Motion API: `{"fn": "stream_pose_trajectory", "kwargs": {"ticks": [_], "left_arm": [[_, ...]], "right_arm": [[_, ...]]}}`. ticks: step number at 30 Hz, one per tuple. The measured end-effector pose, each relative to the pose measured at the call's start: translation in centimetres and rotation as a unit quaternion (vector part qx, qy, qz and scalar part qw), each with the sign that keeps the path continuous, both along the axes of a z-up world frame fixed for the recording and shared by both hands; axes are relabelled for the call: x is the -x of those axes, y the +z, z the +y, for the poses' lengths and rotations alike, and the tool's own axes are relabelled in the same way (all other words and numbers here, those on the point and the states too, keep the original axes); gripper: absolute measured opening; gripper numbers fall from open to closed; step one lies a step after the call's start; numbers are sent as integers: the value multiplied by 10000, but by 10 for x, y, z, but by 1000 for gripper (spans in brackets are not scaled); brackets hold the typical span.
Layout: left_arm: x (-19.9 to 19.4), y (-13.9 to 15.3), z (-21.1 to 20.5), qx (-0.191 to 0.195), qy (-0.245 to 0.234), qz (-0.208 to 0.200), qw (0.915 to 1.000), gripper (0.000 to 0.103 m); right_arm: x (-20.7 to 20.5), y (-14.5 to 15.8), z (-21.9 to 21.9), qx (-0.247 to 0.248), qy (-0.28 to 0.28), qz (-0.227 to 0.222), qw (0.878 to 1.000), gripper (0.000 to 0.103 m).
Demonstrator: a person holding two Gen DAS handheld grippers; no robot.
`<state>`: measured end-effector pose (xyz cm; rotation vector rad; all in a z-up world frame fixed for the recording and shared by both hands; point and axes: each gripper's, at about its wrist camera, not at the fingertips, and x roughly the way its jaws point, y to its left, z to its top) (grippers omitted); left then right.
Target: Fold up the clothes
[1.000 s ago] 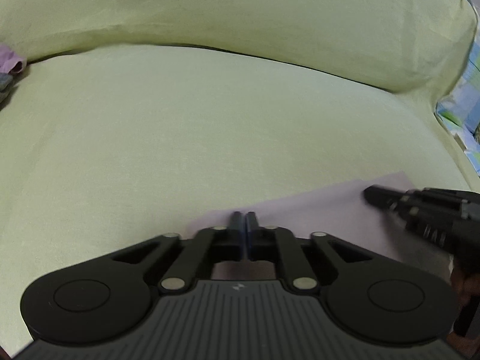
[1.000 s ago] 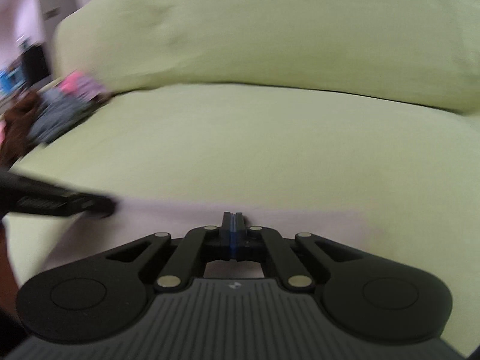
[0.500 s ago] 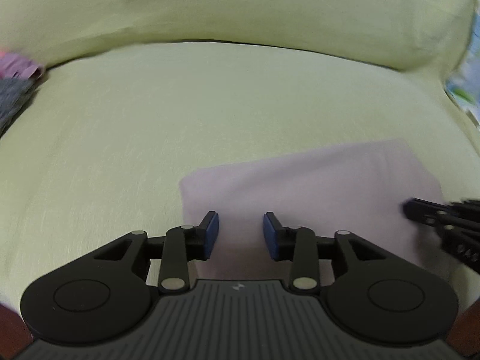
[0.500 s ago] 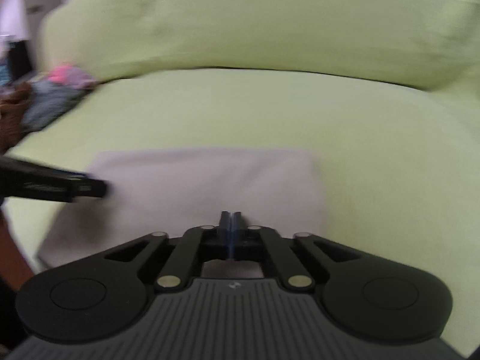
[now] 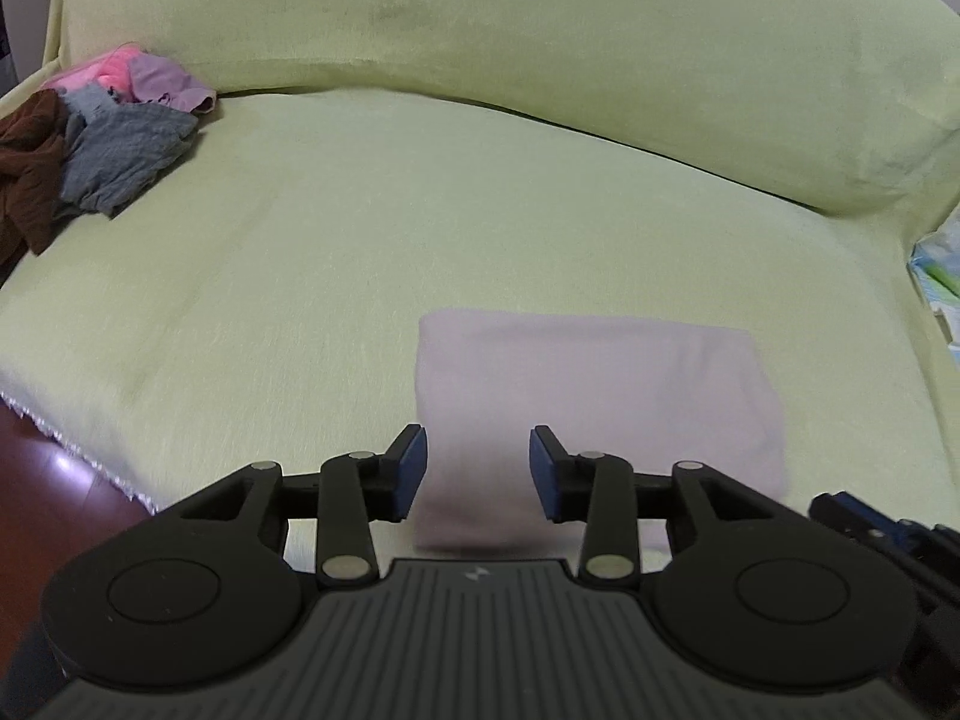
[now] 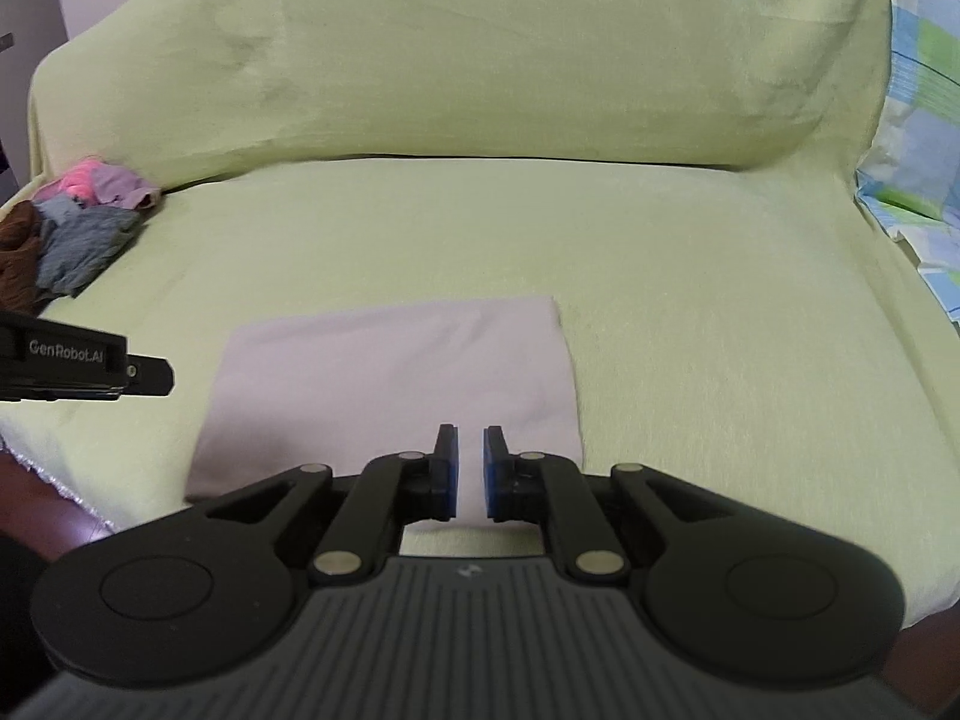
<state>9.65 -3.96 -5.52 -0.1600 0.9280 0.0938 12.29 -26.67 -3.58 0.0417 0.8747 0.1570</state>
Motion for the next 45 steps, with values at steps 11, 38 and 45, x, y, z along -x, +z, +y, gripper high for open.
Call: {"fn": "stream_pose_trajectory", "kwargs": {"ticks": [11, 38, 45], "left_arm": [[41, 21, -19, 29, 180, -1, 9998, 47], [130, 66, -13, -89, 220, -371, 9990, 60], [150, 73, -26, -160, 129, -354, 9992, 62]], "right_arm": [[12, 25, -19, -14, 168, -54, 9998, 8], [79, 83, 12, 388, 257, -41, 9989, 8], [99, 93, 5, 505, 280, -212, 9981, 9]]}}
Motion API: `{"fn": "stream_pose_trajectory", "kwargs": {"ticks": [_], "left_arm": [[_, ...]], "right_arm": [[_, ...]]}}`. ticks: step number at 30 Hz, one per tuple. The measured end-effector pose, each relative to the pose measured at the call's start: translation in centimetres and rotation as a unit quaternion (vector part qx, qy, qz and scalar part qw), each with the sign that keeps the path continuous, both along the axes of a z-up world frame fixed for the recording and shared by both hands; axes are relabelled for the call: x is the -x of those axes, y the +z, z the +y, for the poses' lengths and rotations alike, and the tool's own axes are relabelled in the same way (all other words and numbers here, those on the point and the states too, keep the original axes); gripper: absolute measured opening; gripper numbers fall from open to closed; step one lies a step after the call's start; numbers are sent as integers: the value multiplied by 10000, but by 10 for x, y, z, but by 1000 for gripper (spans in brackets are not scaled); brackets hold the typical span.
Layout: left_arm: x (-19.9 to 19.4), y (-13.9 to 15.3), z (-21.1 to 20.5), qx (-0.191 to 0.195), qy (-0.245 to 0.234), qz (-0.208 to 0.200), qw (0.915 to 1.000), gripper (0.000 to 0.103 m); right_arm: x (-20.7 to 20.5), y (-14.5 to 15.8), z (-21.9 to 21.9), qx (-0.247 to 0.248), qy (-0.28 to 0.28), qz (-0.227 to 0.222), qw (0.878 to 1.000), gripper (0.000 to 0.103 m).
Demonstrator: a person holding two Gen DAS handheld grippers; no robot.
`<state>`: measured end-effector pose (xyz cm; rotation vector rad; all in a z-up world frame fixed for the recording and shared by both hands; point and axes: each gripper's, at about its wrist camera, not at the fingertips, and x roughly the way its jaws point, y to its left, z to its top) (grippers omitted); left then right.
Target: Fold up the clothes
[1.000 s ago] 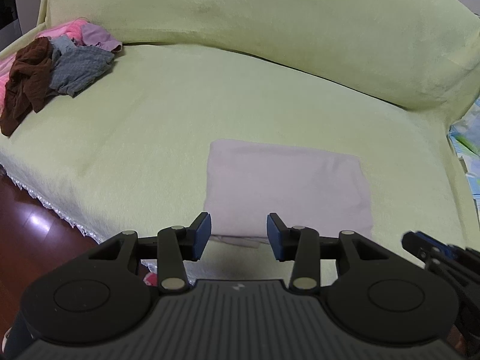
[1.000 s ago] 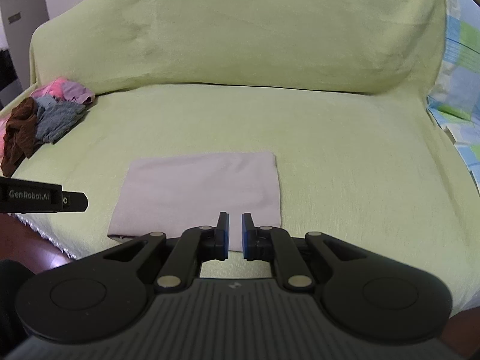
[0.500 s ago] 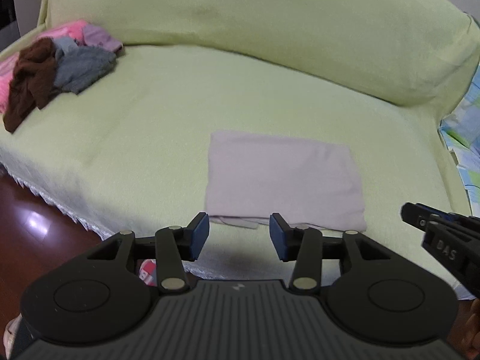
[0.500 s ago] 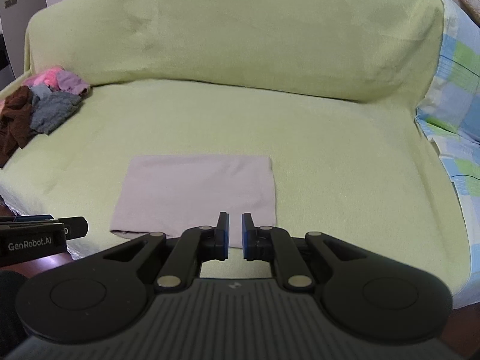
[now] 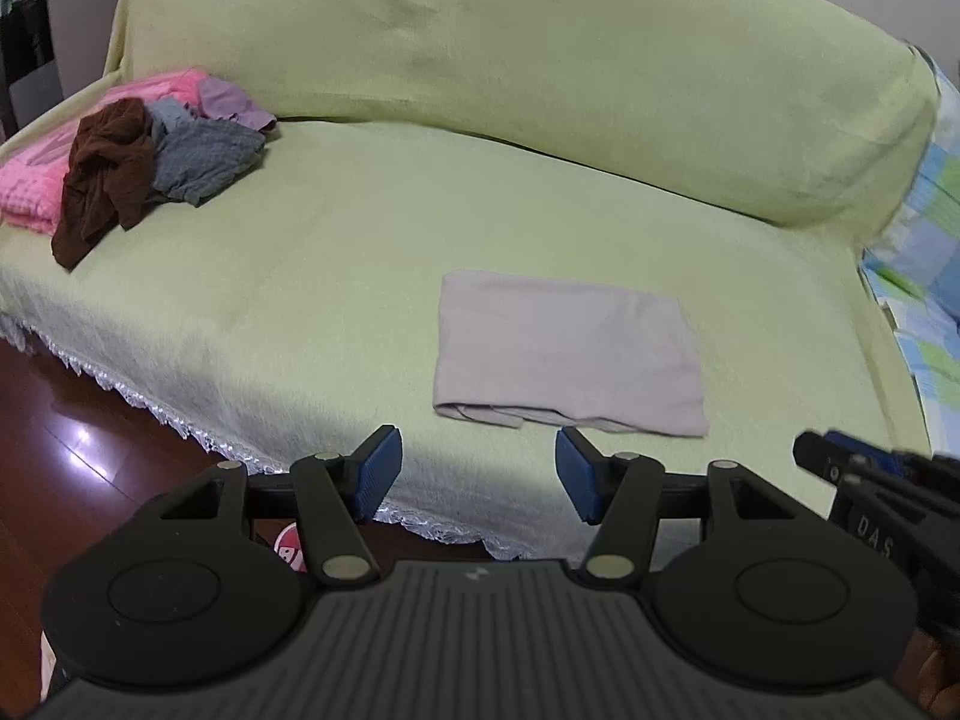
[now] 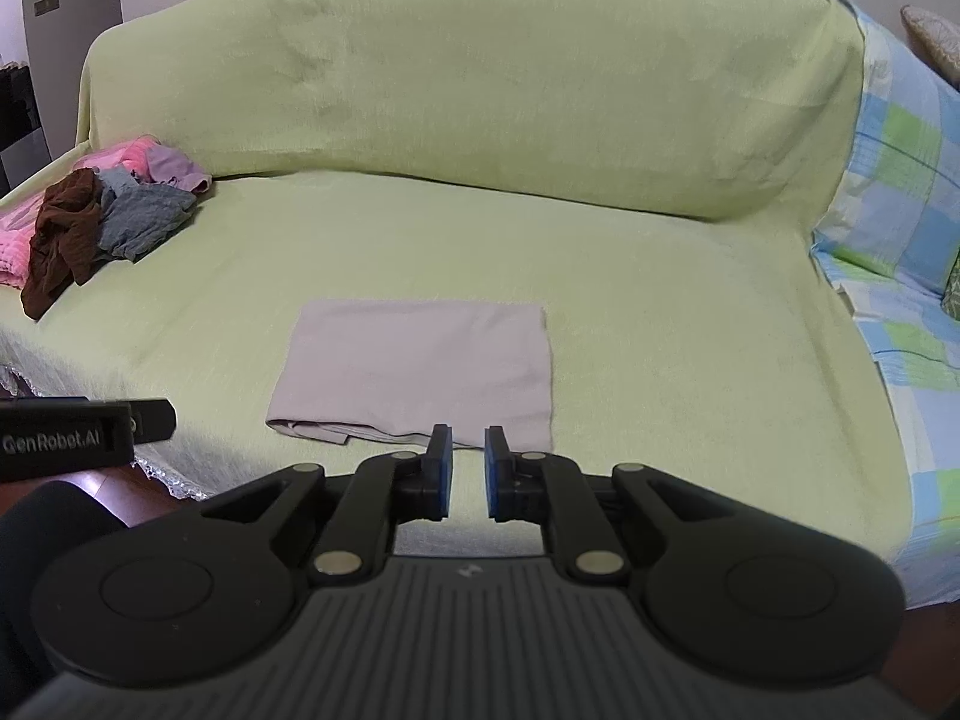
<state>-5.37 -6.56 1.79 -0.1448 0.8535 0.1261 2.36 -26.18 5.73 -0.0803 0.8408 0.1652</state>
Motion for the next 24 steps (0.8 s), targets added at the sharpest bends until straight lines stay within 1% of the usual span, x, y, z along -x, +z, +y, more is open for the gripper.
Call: {"fn": "stream_pose_trajectory", "kwargs": {"ticks": [2, 4, 7, 17, 20, 24], "left_arm": [[1, 3, -3, 26, -32, -62, 10000, 63], [1, 4, -5, -34, -2, -103, 9999, 65], [2, 5, -9, -58, 7, -157, 9999, 66], [5, 9, -18, -208, 35, -195, 9996, 69], [6, 9, -18, -238, 54, -193, 9995, 73], [8, 9, -18, -252, 92, -164, 9995, 74]], "right_arm": [[0, 2, -1, 17, 10, -25, 10000, 9], [1, 3, -2, 15, 18, -35, 10000, 9], [2, 4, -2, 59, -3, -83, 9999, 10], [7, 2, 0, 97, -77, -76, 9999, 11], [8, 3, 0, 90, -94, -107, 9999, 15], [9, 3, 1, 91, -72, -160, 9998, 24]]}}
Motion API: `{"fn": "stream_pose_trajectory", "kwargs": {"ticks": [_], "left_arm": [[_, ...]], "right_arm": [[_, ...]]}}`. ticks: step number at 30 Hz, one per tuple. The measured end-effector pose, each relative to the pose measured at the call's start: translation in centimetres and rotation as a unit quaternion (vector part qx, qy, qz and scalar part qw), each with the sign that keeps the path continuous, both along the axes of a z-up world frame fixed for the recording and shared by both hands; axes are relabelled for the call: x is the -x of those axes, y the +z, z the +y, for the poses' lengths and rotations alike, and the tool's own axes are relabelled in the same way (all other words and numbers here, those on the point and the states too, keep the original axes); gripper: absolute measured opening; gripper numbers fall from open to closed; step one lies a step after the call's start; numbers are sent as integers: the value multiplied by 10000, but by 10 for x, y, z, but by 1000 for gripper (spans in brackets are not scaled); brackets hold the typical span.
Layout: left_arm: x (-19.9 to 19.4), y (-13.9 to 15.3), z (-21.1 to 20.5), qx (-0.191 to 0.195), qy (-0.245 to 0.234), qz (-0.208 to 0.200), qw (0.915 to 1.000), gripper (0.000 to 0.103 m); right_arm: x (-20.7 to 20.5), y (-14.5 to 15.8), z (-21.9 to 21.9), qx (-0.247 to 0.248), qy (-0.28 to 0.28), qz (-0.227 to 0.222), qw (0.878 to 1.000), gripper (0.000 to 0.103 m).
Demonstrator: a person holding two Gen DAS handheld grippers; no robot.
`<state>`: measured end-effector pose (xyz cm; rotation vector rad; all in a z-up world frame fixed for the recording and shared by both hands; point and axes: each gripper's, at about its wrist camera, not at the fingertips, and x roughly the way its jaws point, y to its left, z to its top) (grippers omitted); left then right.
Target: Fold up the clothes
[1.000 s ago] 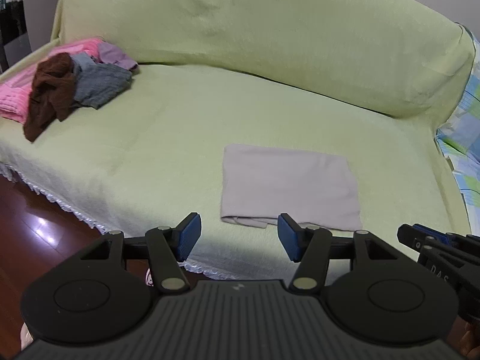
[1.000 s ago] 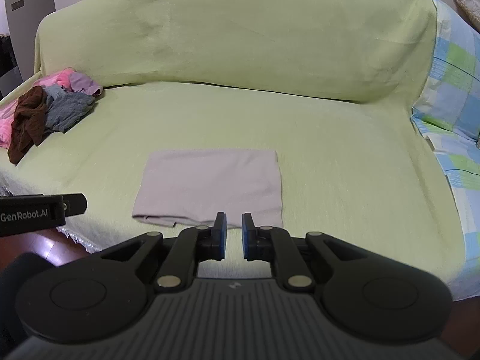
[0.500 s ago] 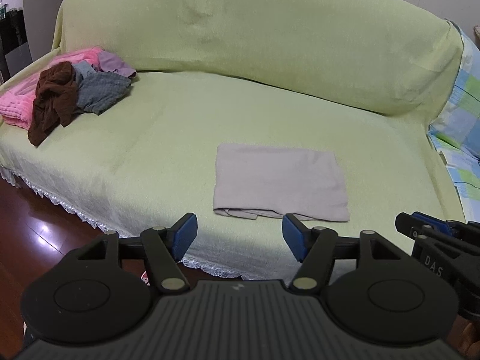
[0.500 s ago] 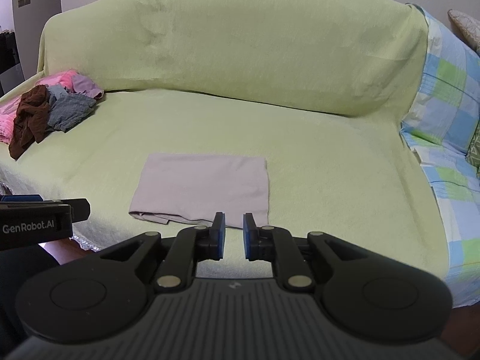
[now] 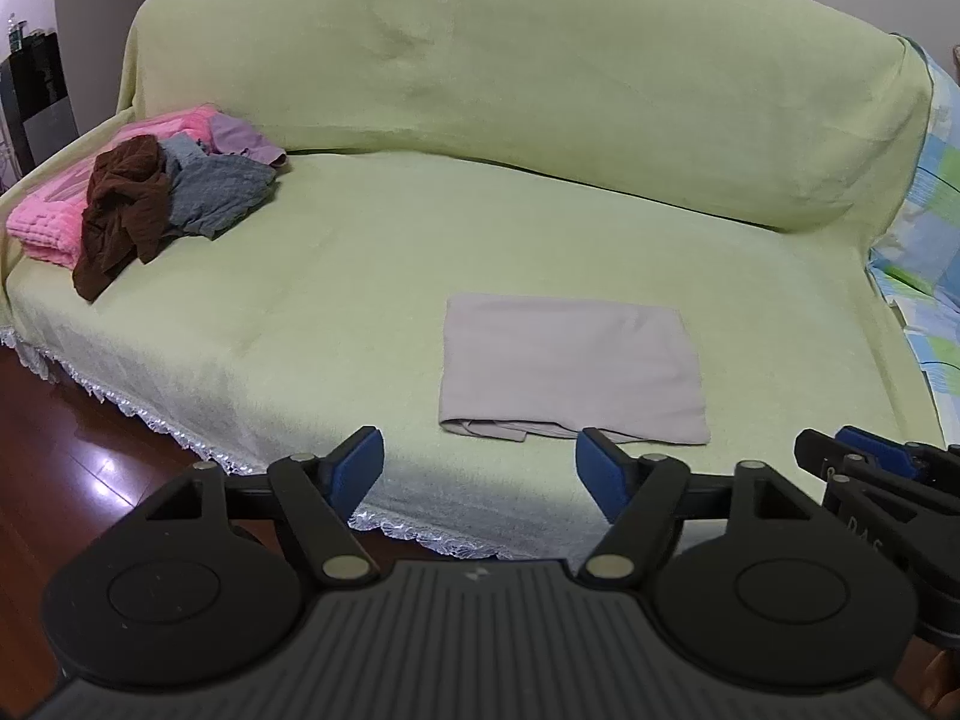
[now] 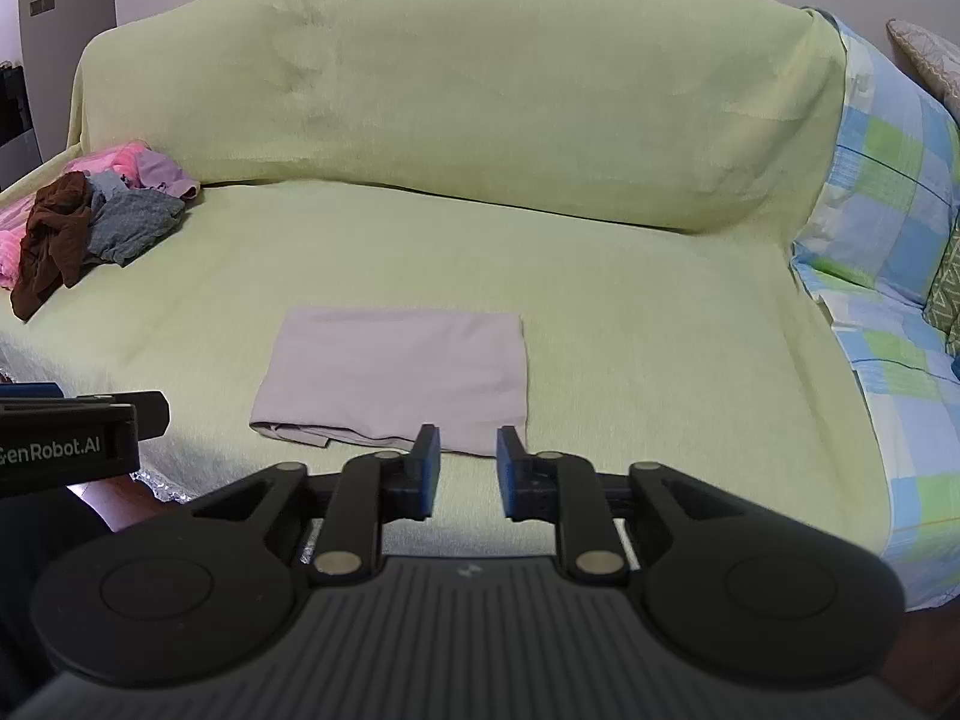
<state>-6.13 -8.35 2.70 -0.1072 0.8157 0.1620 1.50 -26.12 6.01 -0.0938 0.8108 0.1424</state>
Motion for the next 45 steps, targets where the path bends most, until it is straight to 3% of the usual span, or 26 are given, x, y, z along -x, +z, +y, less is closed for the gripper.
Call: {"fn": "stream_pose_trajectory", "kwargs": {"ticks": [5, 9, 11, 13, 16, 33, 45], "left_arm": [[3, 3, 0, -20, 51, -10, 10000, 76], [3, 3, 0, -52, 77, 3, 10000, 77], [4, 4, 0, -83, 93, 25, 9999, 78], [4, 4, -1, -118, 106, 35, 9999, 78], [5, 5, -1, -175, 111, 29, 9998, 81], [7, 9, 4, -107, 34, -40, 9999, 82], [3, 15, 0, -523, -196, -290, 9980, 85]], "right_arm": [[1, 2, 0, -26, 14, -58, 10000, 32], [3, 3, 1, 17, -26, -174, 9998, 61], [5, 4, 1, 51, -35, -222, 9997, 69], [5, 6, 0, 52, -83, -245, 9997, 91], [6, 8, -1, 52, -97, -344, 9993, 99], [7, 8, -1, -123, -214, -288, 9993, 101], [5, 2, -2, -169, -256, -254, 9992, 101]]}}
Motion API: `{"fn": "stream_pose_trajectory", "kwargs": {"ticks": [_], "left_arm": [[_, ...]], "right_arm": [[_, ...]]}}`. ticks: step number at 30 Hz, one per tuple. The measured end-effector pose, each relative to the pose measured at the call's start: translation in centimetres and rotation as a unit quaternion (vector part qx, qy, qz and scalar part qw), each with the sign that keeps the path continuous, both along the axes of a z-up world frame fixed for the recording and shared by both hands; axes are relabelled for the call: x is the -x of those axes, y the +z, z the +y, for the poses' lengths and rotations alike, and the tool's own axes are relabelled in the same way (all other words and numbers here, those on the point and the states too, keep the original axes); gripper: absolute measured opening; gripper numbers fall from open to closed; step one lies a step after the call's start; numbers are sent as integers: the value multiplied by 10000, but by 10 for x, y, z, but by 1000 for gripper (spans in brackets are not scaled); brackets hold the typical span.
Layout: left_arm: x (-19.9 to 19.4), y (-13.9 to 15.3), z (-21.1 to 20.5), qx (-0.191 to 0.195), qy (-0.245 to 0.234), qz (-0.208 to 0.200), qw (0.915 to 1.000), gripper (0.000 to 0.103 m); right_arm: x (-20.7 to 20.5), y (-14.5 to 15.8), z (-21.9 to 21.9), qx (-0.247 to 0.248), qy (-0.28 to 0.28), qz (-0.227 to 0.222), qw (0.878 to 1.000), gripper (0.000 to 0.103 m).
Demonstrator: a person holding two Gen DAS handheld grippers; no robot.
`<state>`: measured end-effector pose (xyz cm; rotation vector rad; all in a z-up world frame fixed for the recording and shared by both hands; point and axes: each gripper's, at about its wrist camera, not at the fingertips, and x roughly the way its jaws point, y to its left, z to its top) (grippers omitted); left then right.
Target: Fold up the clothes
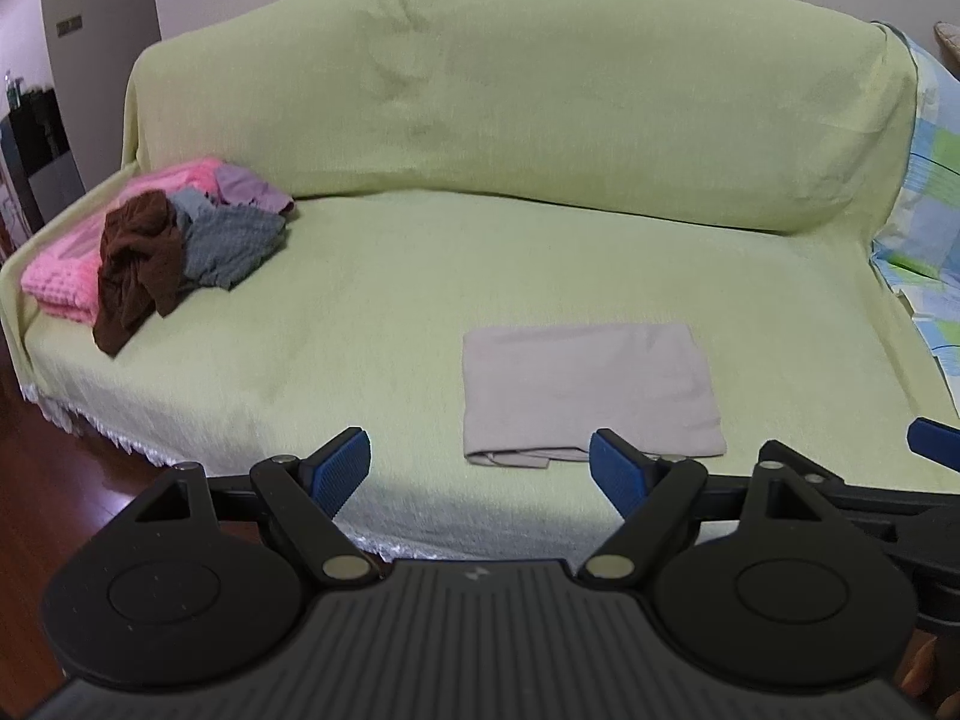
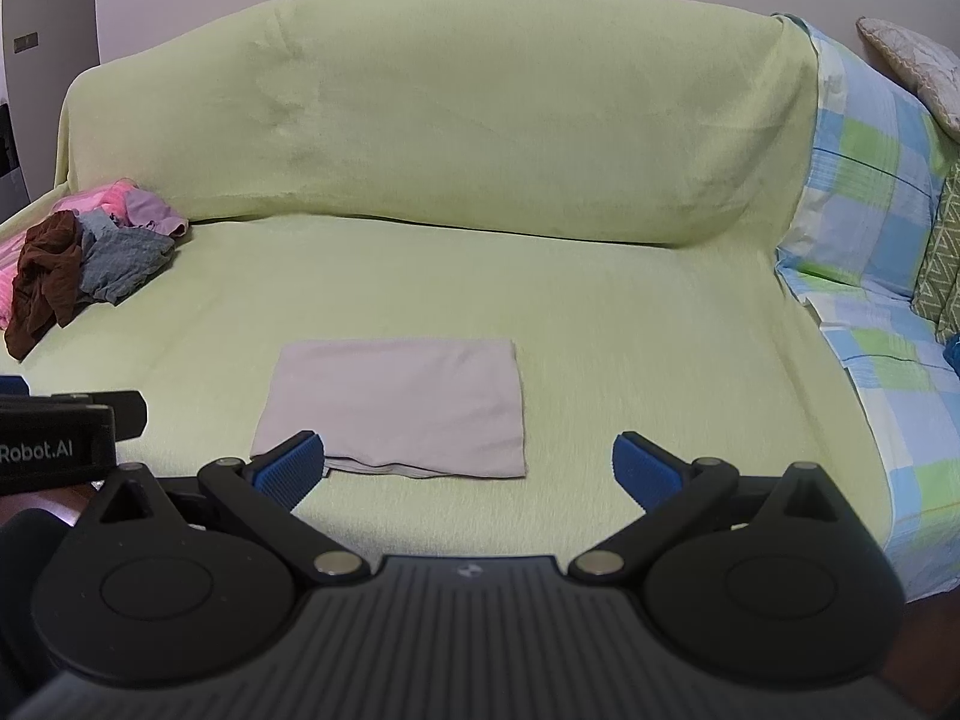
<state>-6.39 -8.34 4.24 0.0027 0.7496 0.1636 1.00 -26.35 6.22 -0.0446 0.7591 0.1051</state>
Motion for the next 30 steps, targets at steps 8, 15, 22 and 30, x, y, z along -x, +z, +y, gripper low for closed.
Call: {"fn": "stream_pose_trajectory", "kwargs": {"ticks": [8, 15, 22, 30], "left_arm": [[-6, 2, 2, 3, -68, -128, 9999, 90], [-7, 2, 3, 116, -52, -72, 9999, 90], [-2, 3, 4, 275, -97, -10, 9996, 92], [-5, -4, 6, 332, -50, 231, 9992, 100]], "right_arm": [[1, -2, -4, 11, 48, 6, 10000, 101], [5, 1, -6, 16, 63, -63, 10000, 102], [8, 3, -7, -11, 106, -95, 9999, 102], [8, -3, -4, 24, 156, 21, 9999, 101]]}}
